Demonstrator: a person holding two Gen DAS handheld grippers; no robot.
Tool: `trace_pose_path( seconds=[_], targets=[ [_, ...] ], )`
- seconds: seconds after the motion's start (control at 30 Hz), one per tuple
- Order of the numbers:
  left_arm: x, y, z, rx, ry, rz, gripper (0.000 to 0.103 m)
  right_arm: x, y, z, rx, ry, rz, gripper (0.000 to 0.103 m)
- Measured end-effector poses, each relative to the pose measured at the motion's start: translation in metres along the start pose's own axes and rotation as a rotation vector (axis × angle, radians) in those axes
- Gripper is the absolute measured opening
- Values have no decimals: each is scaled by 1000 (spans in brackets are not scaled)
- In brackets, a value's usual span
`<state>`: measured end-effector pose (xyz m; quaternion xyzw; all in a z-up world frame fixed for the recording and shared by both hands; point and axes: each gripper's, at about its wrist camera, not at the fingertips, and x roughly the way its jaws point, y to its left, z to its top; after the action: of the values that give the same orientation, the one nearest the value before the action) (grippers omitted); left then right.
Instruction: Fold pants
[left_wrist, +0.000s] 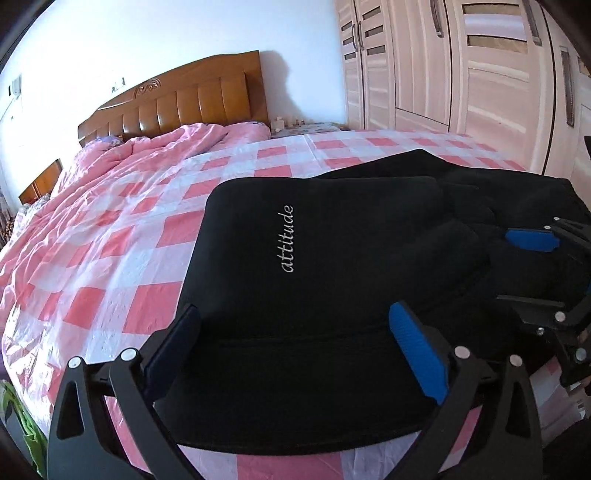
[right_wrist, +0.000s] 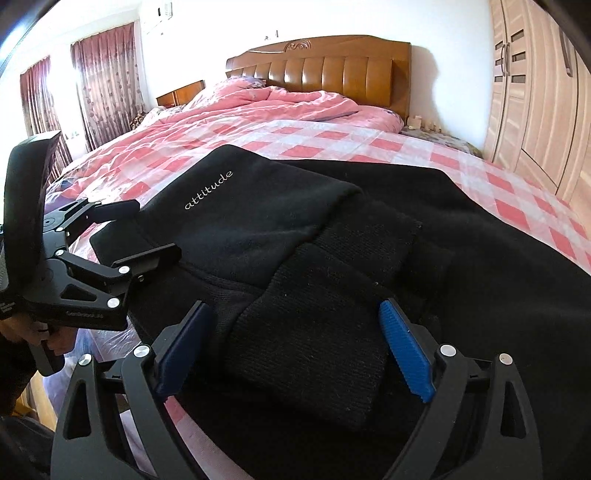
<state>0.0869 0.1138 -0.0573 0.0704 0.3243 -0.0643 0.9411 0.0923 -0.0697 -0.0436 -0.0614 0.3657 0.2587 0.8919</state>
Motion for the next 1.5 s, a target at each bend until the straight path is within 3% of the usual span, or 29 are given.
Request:
trace_pose_path(
  seconds=[0.1, 0.2, 0.27, 0.33, 0.43, 0.5, 0.57, 0.7, 0.9, 1.1, 1.2, 1.4, 1.5],
  targets=[
    [-11, 0, 9, 9, 24, 9, 100, -10, -5, 13, 11, 70, 25, 88],
    [-38, 2, 41, 46, -74, 12, 101, -25, -20, 40, 23, 2, 0, 89],
    [-34, 3, 71, 57, -81, 0, 101, -15, -25, 65, -9, -19, -37, 89],
    [3, 3, 102, 74, -3, -22, 101, 11, -28, 84, -50, 7, -41, 89],
    [61, 4, 121, 87, 117, -9, 101, 46, -36, 97, -32, 72, -20, 89],
    [86, 4, 123, 112, 196, -1, 101, 63, -41, 100, -30, 121, -14, 89],
    [104, 5, 119, 131, 255, 10, 101, 83, -41, 98, -96, 220, -78, 89],
    [112, 12, 111, 103, 260, -13, 102, 92, -60, 88, -38, 253, 10, 91],
    [111, 12, 105, 95, 209, 0, 102, 89, -62, 86, -41, 233, 45, 92],
    [112, 15, 107, 64, 208, -1, 102, 96, -72, 123, -62, 190, 67, 92],
    [113, 16, 107, 50, 210, -6, 102, 125, -83, 130, -59, 256, 132, 95],
    [114, 17, 106, 37, 207, -8, 102, 125, -98, 127, -44, 194, 198, 96],
    [112, 15, 106, 48, 201, 9, 102, 95, -109, 125, 32, 115, 92, 95]
  ],
)
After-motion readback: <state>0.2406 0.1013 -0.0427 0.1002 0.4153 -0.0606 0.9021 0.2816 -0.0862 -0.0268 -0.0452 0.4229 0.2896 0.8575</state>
